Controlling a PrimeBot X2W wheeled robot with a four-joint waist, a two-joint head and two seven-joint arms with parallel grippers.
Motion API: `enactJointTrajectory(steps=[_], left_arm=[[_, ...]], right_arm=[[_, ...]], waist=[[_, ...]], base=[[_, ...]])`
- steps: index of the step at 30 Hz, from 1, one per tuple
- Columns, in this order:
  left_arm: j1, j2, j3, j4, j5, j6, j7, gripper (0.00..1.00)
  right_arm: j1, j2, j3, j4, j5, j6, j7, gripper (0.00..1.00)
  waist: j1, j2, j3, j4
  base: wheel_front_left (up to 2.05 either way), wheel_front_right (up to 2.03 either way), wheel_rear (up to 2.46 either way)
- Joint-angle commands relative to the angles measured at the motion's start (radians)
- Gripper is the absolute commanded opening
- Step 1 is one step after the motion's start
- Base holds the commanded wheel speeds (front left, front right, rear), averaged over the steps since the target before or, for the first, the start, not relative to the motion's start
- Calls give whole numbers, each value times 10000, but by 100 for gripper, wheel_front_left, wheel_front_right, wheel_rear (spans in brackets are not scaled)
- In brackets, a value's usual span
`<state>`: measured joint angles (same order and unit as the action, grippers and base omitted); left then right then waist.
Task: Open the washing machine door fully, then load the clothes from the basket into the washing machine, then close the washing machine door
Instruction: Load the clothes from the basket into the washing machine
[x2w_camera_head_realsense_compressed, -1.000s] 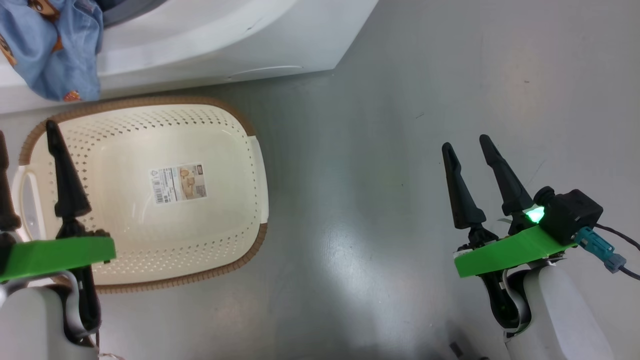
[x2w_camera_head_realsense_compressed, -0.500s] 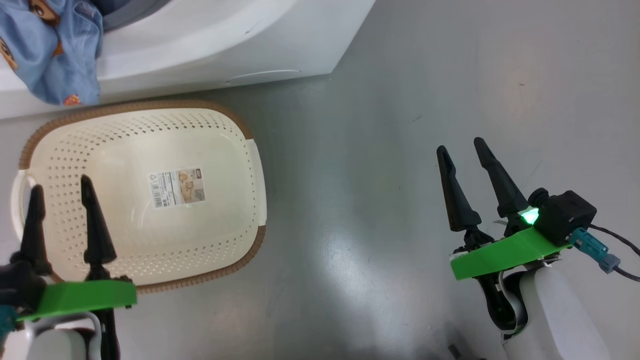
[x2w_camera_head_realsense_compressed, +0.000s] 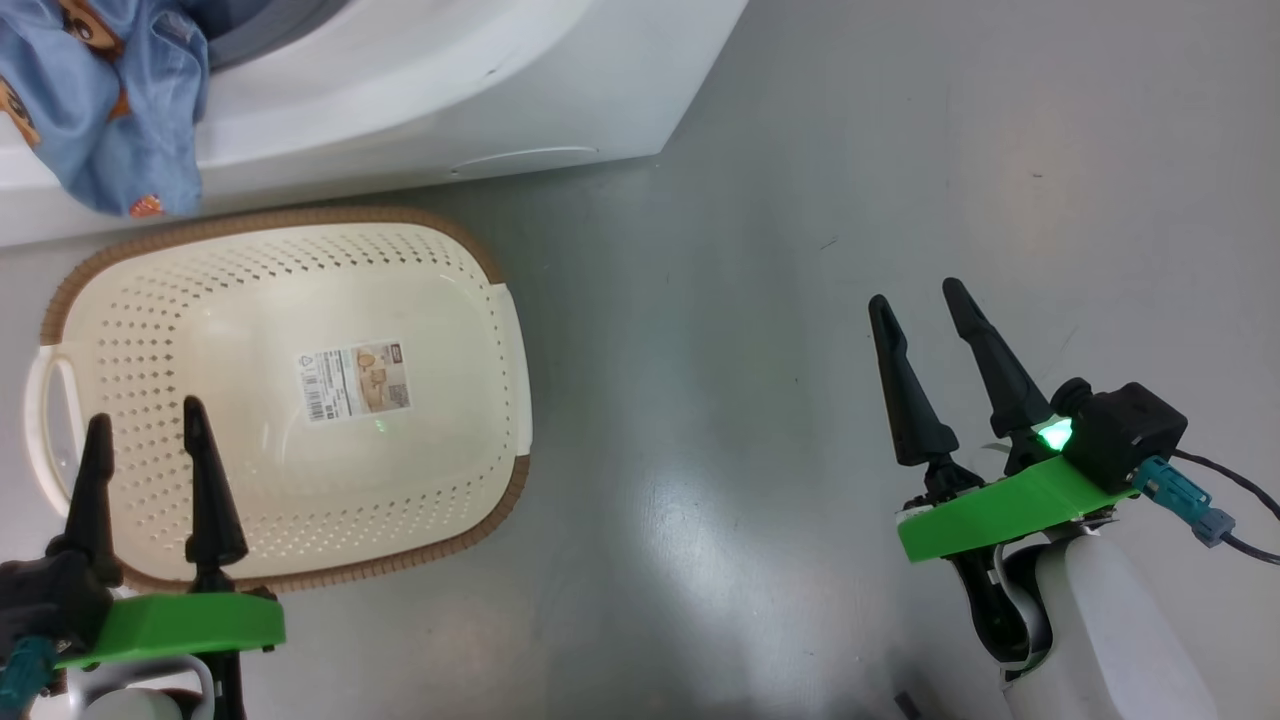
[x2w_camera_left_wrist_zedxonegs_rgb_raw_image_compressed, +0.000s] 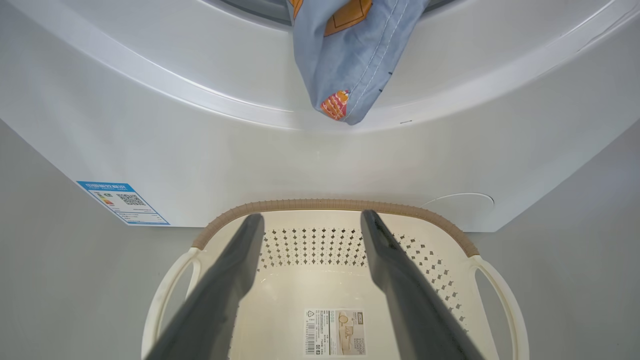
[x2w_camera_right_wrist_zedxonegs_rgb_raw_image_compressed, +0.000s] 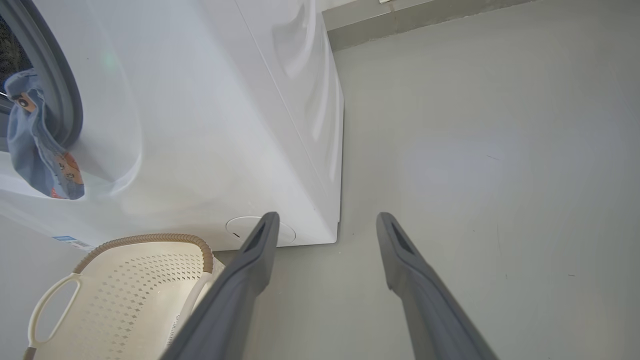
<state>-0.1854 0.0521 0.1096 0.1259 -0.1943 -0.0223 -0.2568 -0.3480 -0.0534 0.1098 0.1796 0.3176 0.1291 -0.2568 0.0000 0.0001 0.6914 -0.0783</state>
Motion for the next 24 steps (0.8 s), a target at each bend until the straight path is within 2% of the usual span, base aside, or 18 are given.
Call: enactJointTrajectory(steps=[1,13,24], left_arm=[[333,115,356,-125,168,-32,-49,100],[-6,53,393,-122,199,-168,-49,100],[-1622,548,439,-689,15,-239,305,100]], right_arm=[[280,32,229,-154,-15,16,-49,100],[264,32,181,-147,-12,16,-49,100],[246,32,215,-118,36,16,-49,100]], waist=[[0,-1,6,-4],[0,-1,3,11],[0,-1,-98,-45]], base=[[0,0,0],[0,0,0],[0,0,0]])
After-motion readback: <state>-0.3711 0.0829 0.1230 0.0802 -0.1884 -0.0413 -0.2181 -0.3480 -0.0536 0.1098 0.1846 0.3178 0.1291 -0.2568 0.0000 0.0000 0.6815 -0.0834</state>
